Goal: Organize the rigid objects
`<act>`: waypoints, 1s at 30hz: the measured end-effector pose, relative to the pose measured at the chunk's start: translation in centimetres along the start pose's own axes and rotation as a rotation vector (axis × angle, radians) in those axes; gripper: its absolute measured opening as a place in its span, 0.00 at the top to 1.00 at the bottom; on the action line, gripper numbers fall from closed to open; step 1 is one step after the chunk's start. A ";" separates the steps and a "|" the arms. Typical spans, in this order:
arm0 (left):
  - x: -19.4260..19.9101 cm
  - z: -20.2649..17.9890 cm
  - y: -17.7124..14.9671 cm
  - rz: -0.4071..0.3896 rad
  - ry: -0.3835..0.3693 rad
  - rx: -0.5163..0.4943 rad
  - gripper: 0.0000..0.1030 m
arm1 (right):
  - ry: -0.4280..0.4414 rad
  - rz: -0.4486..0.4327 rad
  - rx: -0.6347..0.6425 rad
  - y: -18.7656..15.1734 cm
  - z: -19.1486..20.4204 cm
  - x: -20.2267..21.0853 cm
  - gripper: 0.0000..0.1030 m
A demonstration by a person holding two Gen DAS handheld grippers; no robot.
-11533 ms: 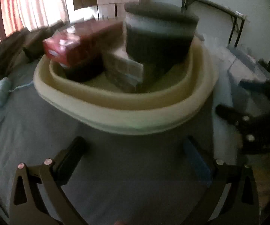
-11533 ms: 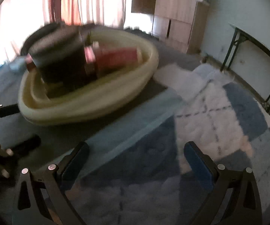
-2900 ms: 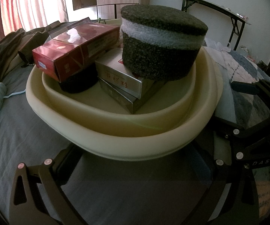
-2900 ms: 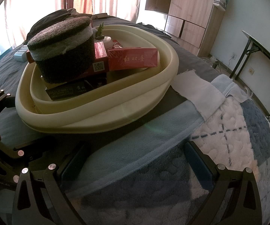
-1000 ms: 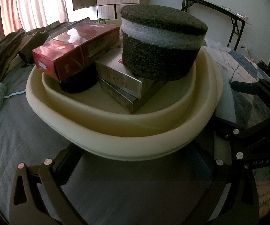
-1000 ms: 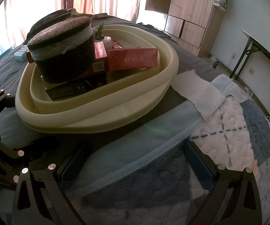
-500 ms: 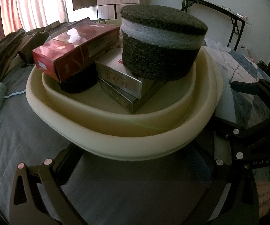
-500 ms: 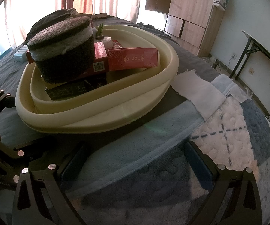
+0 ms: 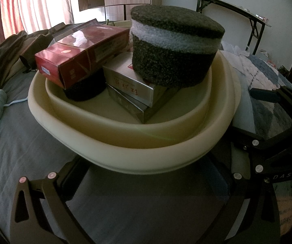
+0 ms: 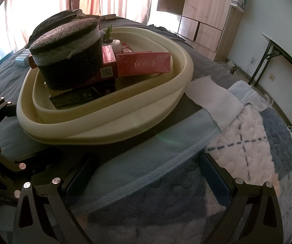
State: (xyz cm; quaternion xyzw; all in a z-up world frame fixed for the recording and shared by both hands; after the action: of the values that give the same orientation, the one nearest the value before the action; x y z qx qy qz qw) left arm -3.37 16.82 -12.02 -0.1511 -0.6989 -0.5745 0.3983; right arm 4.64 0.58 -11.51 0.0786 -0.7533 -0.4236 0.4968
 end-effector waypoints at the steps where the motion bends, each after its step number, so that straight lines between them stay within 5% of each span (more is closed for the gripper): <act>1: 0.0 0.1 -0.1 0.000 0.000 0.000 0.00 | 0.000 0.000 0.000 0.0 0.0 0.0 0.00; 30: 0.2 -0.3 -0.1 0.003 0.004 -0.001 0.00 | 0.000 0.000 0.000 0.0 0.0 0.0 0.00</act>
State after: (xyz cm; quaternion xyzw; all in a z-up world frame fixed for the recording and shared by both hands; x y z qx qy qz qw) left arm -3.41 16.44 -11.93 -0.1513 -0.6976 -0.5745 0.4005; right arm 4.61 0.60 -11.51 0.0788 -0.7532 -0.4238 0.4970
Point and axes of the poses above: each gripper's, at about its wrist camera, not at the fingertips, and x roughly against the way its jaws point, z to its left, y to its top, the point moved 5 cm from there along -x, roughly the way its jaws point, and after that the axes turned 6 degrees about -z, right-handed, at the moved point
